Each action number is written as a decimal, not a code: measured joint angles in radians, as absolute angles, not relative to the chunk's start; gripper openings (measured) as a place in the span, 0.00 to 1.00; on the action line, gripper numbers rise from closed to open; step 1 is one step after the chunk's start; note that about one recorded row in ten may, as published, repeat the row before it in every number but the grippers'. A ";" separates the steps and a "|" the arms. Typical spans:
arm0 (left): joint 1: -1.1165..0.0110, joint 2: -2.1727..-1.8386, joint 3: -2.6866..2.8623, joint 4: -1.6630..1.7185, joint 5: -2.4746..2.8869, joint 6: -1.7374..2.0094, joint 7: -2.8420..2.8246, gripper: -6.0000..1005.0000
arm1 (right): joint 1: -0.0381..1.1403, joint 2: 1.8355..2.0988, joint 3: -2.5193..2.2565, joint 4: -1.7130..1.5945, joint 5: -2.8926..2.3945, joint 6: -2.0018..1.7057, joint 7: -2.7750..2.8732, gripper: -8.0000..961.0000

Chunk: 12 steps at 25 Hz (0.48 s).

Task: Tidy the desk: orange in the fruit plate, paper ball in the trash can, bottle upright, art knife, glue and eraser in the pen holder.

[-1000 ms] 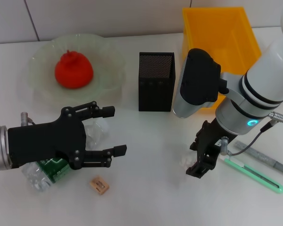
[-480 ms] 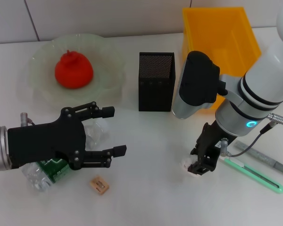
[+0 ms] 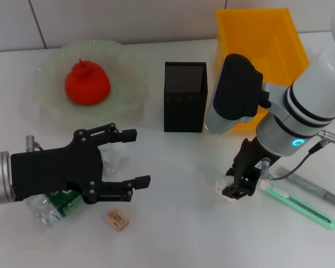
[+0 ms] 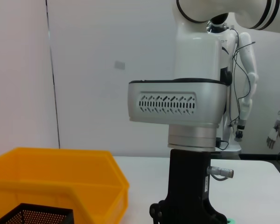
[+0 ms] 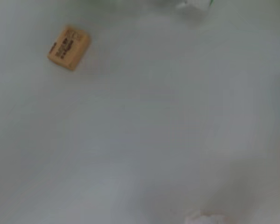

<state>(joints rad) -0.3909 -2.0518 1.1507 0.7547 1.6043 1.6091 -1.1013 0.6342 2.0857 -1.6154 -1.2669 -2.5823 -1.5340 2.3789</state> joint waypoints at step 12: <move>-0.393 -2.057 1.148 0.756 1.608 1.611 -1.101 0.86 | 0.560 2.084 -1.562 -1.535 -2.638 -1.585 2.411 0.39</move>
